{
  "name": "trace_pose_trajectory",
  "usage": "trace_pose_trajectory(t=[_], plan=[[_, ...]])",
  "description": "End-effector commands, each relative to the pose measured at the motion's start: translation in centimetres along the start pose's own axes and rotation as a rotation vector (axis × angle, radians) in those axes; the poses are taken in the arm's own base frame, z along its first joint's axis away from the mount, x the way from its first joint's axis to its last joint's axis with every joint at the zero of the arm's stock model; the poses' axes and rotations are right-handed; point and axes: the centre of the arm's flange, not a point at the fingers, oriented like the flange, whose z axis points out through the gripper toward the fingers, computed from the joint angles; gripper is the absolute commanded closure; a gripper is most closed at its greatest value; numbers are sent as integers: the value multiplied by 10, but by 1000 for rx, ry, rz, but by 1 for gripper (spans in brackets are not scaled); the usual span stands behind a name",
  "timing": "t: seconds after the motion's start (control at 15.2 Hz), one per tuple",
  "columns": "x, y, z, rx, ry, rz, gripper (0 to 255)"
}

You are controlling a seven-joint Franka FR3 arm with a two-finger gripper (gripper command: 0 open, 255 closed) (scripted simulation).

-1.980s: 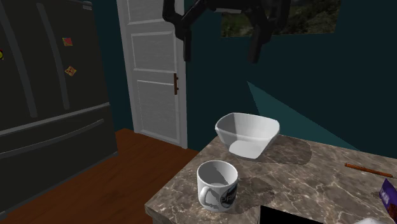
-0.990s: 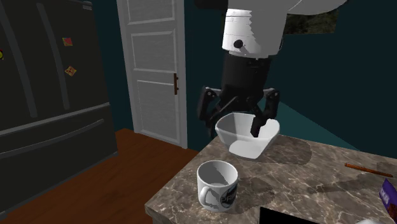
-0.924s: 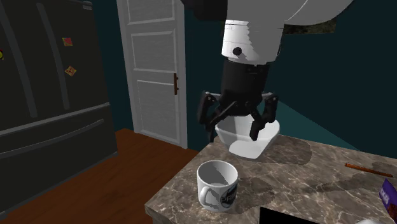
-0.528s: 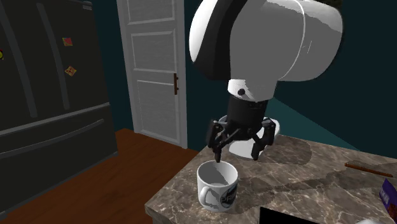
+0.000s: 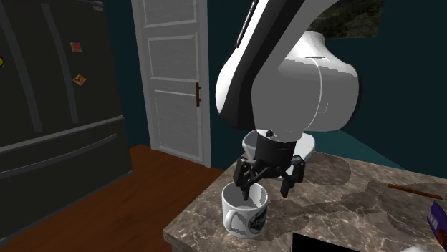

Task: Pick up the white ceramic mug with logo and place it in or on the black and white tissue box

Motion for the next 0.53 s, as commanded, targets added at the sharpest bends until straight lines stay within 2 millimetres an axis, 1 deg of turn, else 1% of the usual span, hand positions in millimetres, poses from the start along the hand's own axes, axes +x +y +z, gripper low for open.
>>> trace_pose_trajectory(t=[0.0,0.07,0.46], plan=[[0,1,10,0,1,0,0],[0,1,18,0,1,0,0],[0,1,18,0,1,0,0]])
